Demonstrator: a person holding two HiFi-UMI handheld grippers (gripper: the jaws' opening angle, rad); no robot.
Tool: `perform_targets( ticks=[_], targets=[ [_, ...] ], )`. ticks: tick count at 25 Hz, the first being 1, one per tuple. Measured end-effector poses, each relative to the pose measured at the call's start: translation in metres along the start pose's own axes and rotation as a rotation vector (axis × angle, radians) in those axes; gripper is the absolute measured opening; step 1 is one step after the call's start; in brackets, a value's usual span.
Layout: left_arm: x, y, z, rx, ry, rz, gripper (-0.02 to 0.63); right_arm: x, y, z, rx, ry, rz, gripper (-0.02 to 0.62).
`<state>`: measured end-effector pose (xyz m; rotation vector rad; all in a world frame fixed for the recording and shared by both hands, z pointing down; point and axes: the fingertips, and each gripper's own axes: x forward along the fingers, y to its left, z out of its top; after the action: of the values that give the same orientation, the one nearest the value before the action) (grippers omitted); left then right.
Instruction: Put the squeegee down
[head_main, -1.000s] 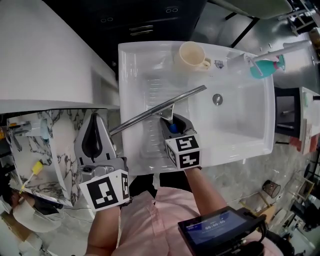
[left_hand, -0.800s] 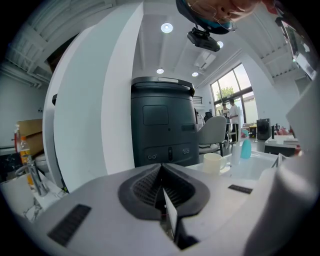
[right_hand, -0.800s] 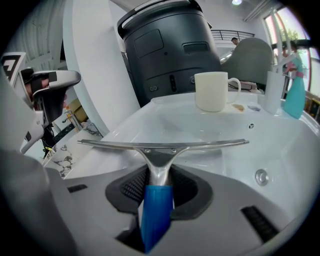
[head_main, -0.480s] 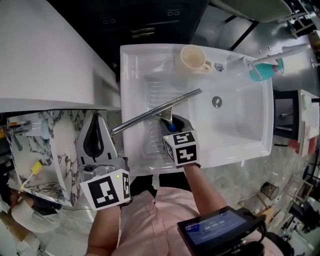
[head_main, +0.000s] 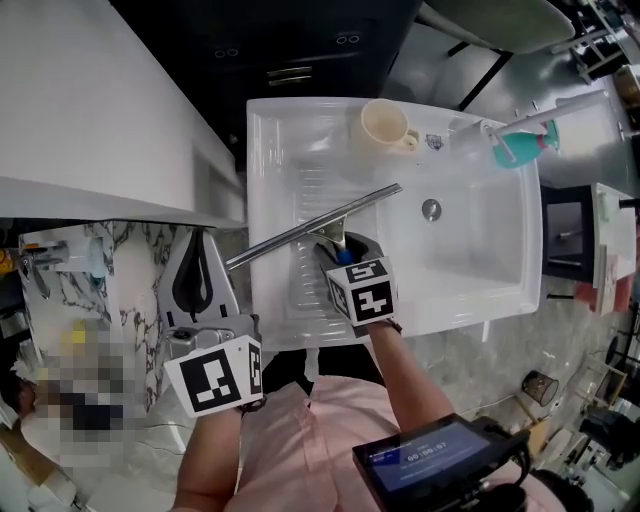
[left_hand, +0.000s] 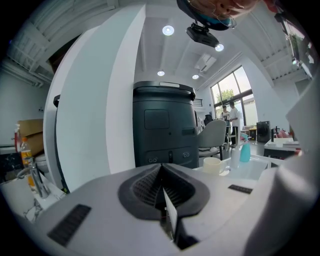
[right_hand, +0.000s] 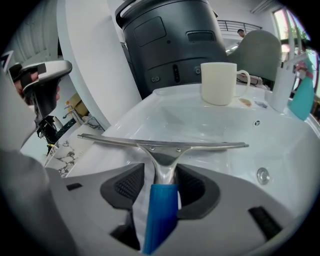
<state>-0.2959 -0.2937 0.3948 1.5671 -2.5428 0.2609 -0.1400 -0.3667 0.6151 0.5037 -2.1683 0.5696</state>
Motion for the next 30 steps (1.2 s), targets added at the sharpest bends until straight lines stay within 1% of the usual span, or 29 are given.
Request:
perform_targets(
  ticks=[5,8,10,12,15,18,22,25,30],
  targets=[
    [-0.012,0.002,0.011,0.001,-0.022,-0.008,0.009,-0.018,0.001,0.006,0.001,-0.034,-0.029,0.209],
    [-0.016,-0.001,0.025,0.007,-0.066,-0.036,0.009,-0.032,-0.002,0.019,0.008,-0.101,-0.069,0.209],
    [-0.026,-0.006,0.037,0.012,-0.090,-0.054,0.009,-0.051,0.003,0.028,0.009,-0.153,-0.084,0.207],
    [-0.037,-0.010,0.051,0.016,-0.119,-0.074,0.009,-0.076,0.012,0.042,0.014,-0.231,-0.080,0.207],
    [-0.047,-0.017,0.080,0.025,-0.191,-0.120,0.009,-0.122,0.026,0.081,0.009,-0.406,-0.089,0.193],
    [-0.062,-0.021,0.114,0.034,-0.273,-0.158,0.009,-0.181,0.044,0.120,-0.036,-0.588,-0.128,0.128],
    [-0.084,-0.023,0.157,0.055,-0.377,-0.193,0.009,-0.256,0.073,0.156,-0.110,-0.800,-0.184,0.003],
    [-0.095,-0.026,0.177,0.061,-0.419,-0.224,0.009,-0.289,0.091,0.166,-0.151,-0.879,-0.215,0.002],
    [-0.111,-0.032,0.191,0.062,-0.448,-0.262,0.009,-0.311,0.102,0.163,-0.172,-0.916,-0.259,0.002]
  ],
)
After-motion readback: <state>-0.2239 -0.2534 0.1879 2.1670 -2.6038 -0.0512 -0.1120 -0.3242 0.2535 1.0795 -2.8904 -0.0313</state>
